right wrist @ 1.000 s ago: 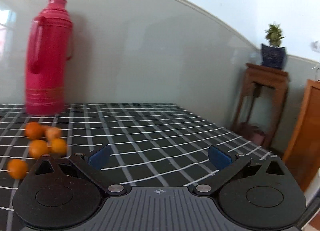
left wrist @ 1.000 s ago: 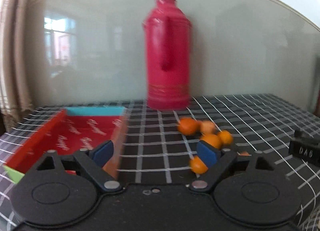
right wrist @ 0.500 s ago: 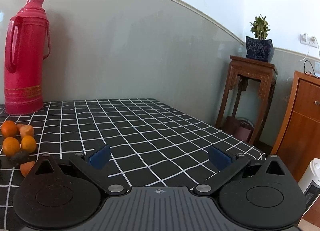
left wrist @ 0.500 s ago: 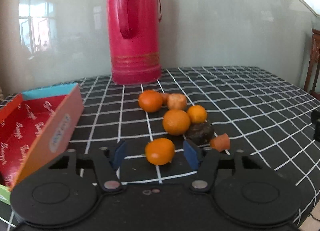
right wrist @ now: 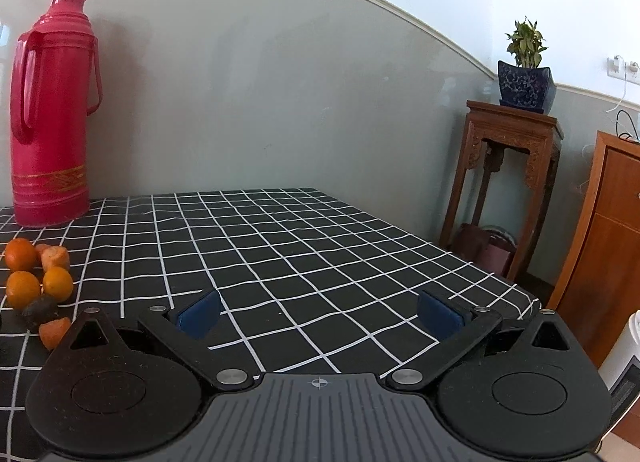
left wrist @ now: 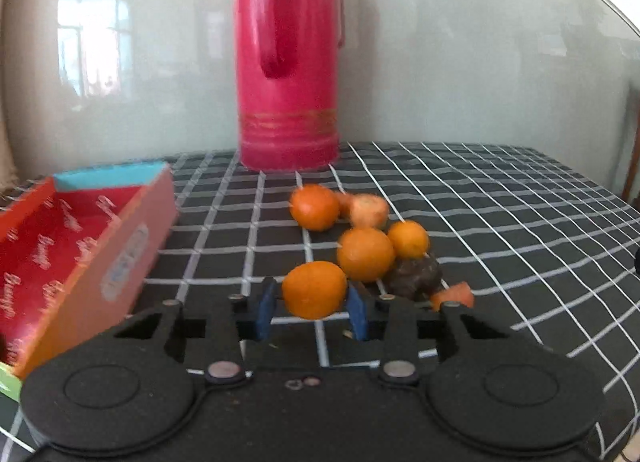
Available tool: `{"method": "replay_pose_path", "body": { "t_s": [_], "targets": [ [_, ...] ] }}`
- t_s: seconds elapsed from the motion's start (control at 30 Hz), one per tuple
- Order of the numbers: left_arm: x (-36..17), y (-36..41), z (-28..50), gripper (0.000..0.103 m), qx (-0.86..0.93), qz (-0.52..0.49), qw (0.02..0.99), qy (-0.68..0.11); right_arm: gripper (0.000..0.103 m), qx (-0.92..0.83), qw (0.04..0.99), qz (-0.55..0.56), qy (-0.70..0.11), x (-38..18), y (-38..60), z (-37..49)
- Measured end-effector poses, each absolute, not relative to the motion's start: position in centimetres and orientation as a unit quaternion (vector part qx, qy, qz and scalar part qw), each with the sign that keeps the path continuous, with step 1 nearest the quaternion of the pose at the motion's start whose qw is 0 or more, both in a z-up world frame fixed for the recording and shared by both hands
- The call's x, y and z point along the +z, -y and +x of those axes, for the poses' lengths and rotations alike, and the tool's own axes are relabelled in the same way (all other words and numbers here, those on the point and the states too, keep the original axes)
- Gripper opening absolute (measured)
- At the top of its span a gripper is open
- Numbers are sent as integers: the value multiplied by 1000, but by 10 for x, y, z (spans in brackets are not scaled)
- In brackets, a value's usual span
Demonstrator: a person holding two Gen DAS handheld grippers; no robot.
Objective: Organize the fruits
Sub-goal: 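Carry the orange with the left gripper into the box, open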
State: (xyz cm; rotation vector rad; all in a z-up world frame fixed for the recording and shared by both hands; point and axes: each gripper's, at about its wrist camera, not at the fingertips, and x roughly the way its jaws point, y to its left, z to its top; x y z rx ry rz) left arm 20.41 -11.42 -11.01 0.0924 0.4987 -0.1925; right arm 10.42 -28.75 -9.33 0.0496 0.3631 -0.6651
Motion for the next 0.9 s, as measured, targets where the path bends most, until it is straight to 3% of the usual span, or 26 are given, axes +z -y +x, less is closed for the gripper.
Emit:
{"method": "replay_pose_path", "body": {
  "t_s": [0.37, 0.9],
  "targets": [
    [-79, 56, 190, 28, 35, 32, 984, -169, 103, -284, 943, 16, -172, -89, 260, 111],
    [-78, -41, 193, 29, 164, -23, 957, -237, 103, -204, 964, -13, -173, -91, 201, 132]
  ]
}}
